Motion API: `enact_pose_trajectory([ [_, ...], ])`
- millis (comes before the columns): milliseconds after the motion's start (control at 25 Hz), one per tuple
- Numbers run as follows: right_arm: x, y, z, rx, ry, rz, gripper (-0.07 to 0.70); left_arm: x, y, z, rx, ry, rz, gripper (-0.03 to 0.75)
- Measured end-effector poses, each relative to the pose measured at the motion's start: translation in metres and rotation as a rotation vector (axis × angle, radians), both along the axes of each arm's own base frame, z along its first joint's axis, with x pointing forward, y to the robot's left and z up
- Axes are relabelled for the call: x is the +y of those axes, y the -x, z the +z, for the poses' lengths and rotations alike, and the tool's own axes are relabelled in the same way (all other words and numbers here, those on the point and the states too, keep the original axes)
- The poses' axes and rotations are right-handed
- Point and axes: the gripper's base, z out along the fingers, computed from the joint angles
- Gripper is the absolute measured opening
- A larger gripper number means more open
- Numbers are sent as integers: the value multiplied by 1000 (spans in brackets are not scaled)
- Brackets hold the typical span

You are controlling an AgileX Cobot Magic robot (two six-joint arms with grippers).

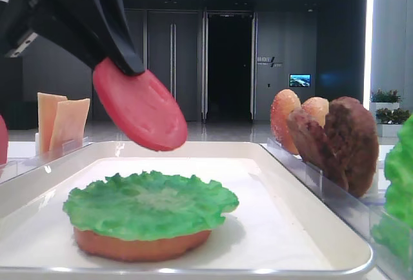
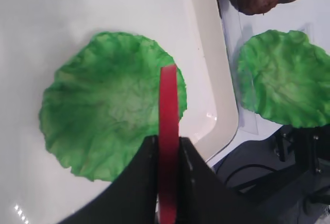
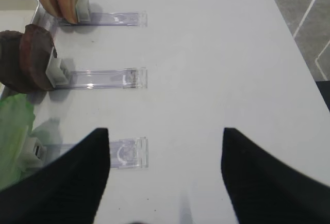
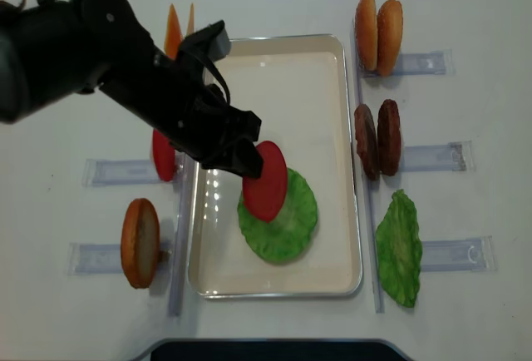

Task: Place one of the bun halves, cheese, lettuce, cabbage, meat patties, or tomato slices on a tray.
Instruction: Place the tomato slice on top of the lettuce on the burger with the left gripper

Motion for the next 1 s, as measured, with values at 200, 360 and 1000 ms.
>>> enact_pose_trajectory([
  [200,0,0,0,0,0,0,472,-12,-3,-13,13,18,-7,57],
  [360,0,0,0,0,0,0,472,-18,-3,-23,36,15,-12,57],
  [1000,0,0,0,0,0,0,472,-21,-6,-24,23,37,10,57],
])
